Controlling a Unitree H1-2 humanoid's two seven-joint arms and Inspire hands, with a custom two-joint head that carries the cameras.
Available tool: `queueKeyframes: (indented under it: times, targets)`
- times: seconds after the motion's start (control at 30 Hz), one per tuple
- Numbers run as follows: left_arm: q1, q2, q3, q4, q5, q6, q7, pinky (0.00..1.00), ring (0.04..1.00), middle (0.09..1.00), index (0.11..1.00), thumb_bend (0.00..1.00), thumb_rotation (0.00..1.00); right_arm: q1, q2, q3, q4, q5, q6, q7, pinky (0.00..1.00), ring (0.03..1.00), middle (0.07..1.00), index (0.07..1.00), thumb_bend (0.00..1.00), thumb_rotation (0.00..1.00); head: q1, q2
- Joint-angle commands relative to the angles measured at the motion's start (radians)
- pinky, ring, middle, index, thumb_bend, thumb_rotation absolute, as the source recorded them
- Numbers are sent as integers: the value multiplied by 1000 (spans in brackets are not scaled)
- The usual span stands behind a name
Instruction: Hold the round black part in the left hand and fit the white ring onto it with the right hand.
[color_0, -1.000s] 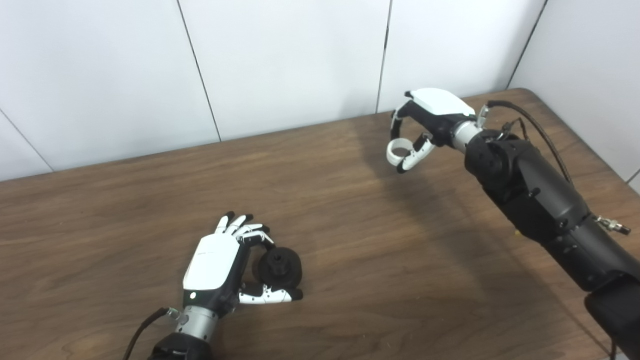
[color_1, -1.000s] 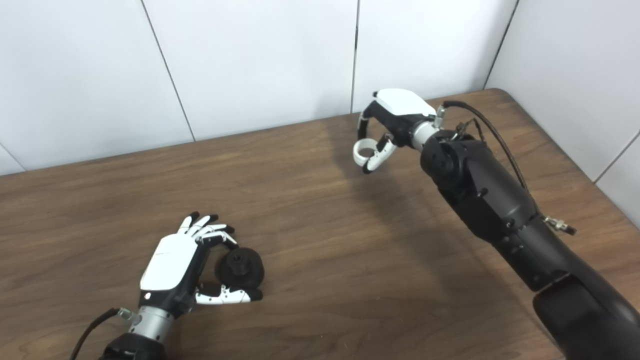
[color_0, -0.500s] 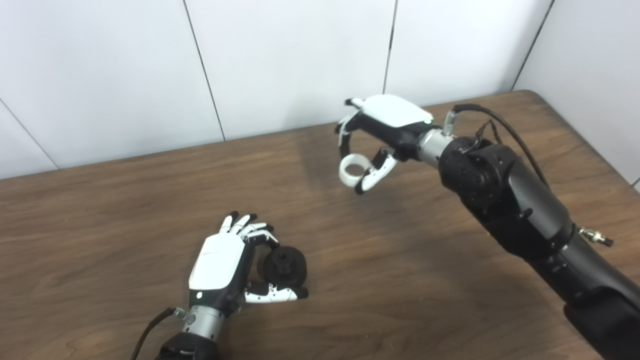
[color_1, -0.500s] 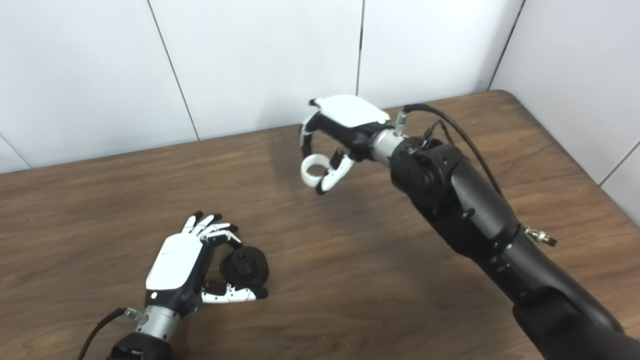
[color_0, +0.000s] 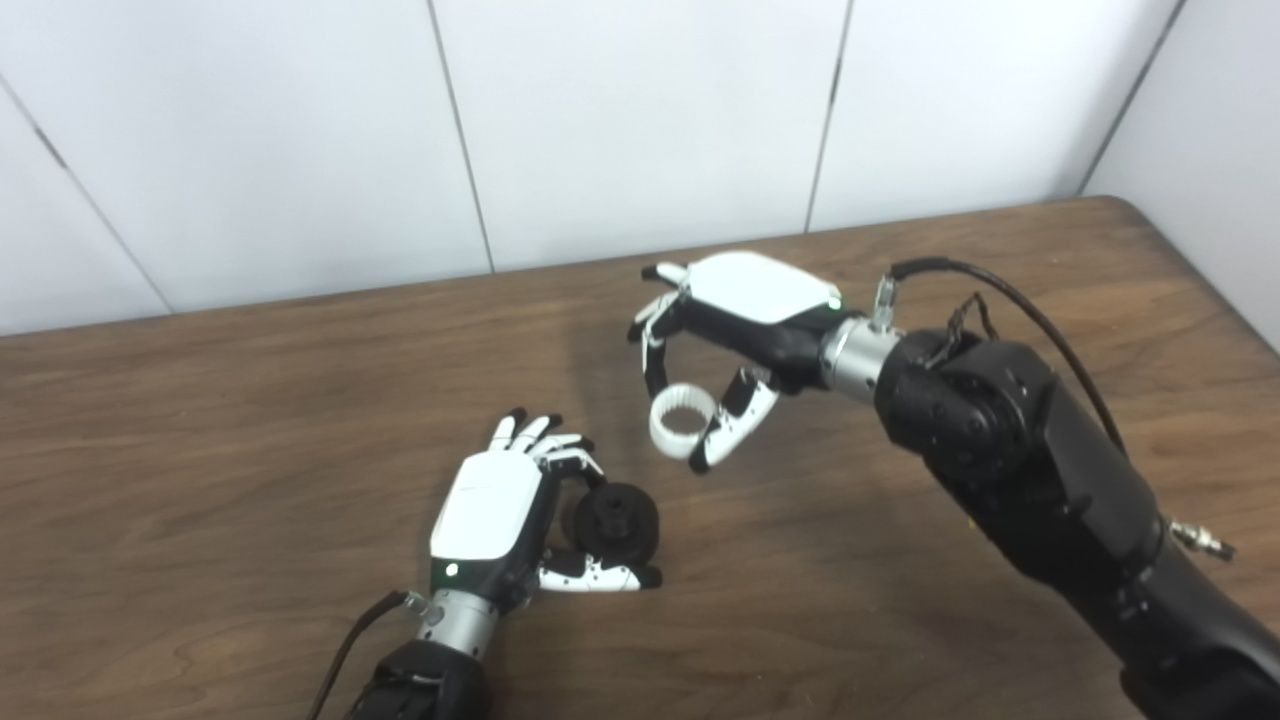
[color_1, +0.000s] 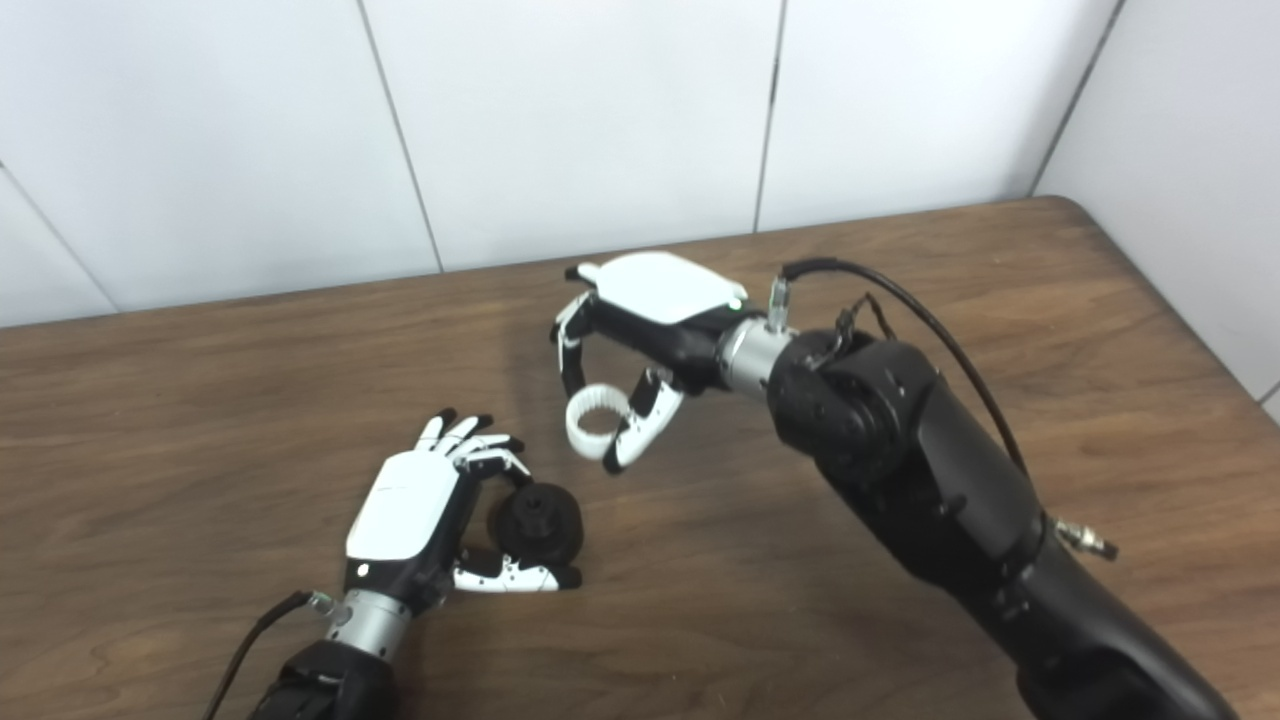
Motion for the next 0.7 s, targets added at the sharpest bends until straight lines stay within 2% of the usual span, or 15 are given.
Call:
queueKeyframes:
  times: [0.0,0.2,0.4,0.67]
  targets:
    - [4,-2,-24,32,20,11,-42,1000,918,780,483,524,49,-23,12,-10,-38,-8,-4,-3,1000,1000,817,481,526,140,0,0]
    - [1,-8,-26,36,21,10,-34,1000,914,780,483,524,49,-1,38,4,-43,2,-27,-3,1000,1000,834,482,526,140,19,8]
    - [-2,-14,-30,43,28,9,-26,1000,908,784,483,524,49,14,67,19,-48,-8,-22,-1,1000,1000,844,482,526,140,34,12]
    - [0,-23,-33,31,26,22,-43,1000,914,791,484,523,48,31,85,25,-22,-10,-59,-25,1000,1000,841,482,526,139,47,16]
